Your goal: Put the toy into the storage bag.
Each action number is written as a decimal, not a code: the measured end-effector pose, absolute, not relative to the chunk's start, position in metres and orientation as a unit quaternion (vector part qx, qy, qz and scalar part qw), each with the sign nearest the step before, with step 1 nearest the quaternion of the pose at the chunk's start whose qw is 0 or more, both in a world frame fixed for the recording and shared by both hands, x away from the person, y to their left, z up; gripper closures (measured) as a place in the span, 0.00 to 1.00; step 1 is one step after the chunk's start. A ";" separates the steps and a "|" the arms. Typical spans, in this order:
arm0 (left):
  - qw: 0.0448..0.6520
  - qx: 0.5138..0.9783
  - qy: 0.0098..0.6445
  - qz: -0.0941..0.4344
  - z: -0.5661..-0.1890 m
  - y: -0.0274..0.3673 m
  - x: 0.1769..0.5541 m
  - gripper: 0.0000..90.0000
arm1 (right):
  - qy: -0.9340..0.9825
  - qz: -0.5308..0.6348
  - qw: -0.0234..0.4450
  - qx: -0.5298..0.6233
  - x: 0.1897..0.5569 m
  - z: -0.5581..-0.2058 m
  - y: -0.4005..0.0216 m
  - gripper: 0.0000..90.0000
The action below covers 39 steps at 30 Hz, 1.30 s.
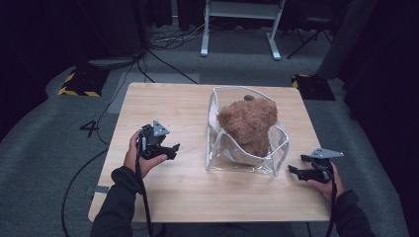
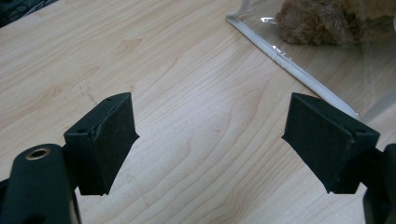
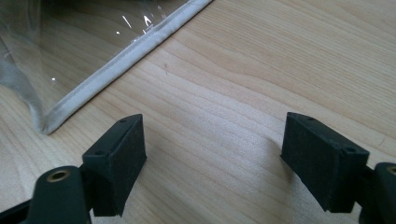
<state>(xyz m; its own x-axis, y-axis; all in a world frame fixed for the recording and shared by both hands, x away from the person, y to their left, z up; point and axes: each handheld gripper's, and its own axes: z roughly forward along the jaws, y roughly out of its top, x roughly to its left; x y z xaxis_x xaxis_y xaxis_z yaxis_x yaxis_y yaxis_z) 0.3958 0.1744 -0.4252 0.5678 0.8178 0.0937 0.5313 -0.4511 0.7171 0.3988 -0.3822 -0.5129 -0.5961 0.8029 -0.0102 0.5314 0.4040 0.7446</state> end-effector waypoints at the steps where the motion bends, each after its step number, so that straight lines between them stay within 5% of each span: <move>1: 0.325 0.823 0.411 0.219 -0.426 0.176 0.395 0.19 | 0.817 0.362 0.187 0.408 0.399 -0.513 -0.382 0.24; 39: 0.283 0.830 0.435 0.202 -0.477 0.215 0.368 0.19 | 0.816 0.362 0.188 0.409 0.399 -0.513 -0.382 0.24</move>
